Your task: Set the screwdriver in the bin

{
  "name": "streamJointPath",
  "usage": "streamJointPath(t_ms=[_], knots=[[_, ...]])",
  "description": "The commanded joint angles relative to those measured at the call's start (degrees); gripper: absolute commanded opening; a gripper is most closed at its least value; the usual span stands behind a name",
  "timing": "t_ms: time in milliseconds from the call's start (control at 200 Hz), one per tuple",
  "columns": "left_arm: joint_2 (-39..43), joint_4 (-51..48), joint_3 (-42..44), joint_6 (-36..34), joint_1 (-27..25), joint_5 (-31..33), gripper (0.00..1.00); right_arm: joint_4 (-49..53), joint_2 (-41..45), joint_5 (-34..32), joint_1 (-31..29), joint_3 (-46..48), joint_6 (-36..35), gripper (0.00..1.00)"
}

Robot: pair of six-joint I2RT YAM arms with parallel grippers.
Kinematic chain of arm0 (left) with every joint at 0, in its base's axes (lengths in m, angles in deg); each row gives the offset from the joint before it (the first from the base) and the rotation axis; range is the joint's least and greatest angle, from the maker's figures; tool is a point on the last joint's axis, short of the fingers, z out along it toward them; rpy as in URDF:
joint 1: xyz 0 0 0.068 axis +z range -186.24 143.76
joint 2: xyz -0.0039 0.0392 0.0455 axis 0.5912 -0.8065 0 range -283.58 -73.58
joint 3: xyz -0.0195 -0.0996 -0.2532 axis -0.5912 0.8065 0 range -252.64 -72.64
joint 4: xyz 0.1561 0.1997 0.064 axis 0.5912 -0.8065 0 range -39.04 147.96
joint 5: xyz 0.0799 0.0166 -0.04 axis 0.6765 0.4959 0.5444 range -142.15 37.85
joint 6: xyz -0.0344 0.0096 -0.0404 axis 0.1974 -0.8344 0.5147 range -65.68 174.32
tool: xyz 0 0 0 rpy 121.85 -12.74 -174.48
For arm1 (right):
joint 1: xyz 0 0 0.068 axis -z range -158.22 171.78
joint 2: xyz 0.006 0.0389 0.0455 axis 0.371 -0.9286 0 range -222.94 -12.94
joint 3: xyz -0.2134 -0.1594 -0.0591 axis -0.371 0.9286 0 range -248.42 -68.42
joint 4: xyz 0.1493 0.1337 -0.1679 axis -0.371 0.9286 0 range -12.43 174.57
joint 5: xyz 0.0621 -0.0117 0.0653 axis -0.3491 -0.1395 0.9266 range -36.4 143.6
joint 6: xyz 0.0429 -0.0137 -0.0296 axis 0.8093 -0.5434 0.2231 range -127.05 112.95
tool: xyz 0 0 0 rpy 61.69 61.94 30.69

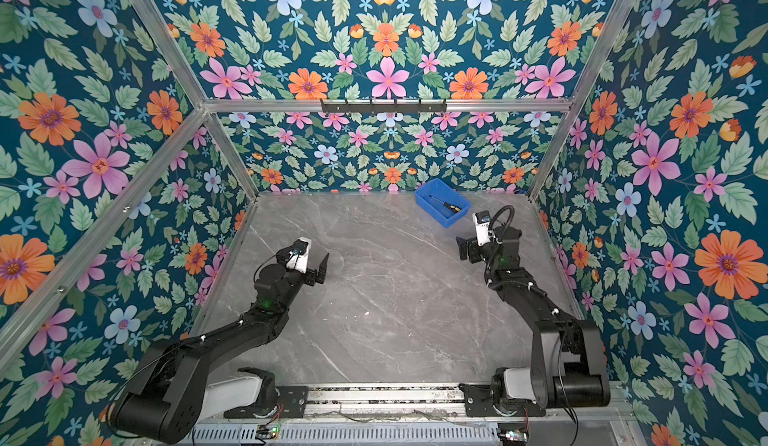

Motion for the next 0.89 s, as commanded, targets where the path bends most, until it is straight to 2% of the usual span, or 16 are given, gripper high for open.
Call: streamJointPath(t_ms=[0, 155, 285, 425, 555, 660, 890], knots=[[-0.3, 3.5, 2.2, 0.8, 2.0, 4.7, 1.00, -1.0, 3.7, -2.1, 1.3, 4.0, 2.0, 0.99], [-3.7, 9.2, 4.6, 4.5, 5.0, 8.2, 1.00, -3.6, 6.1, -2.2, 3.2, 9.7, 3.2, 0.99], [-9.2, 21.5, 7.4, 7.1, 6.6, 9.5, 1.00, -2.1, 6.0, -4.2, 3.4, 10.0, 4.1, 0.99], [-11.6, 20.6, 5.4, 6.5, 7.0, 9.4, 1.00, -2.0, 5.8, -5.1, 3.5, 10.2, 4.9, 0.99], [-15.4, 25.1, 5.2, 6.6, 8.2, 9.6, 1.00, -2.4, 5.6, -4.6, 3.6, 10.9, 7.9, 0.99], [-18.0, 29.3, 6.1, 7.7, 9.2, 9.4, 1.00, -9.2, 4.0, -2.6, 3.5, 12.9, 12.9, 0.99], [-22.9, 37.3, 7.7, 7.9, 10.1, 8.9, 1.00, -19.0, -1.4, -0.8, 3.9, 15.8, 11.5, 0.99]])
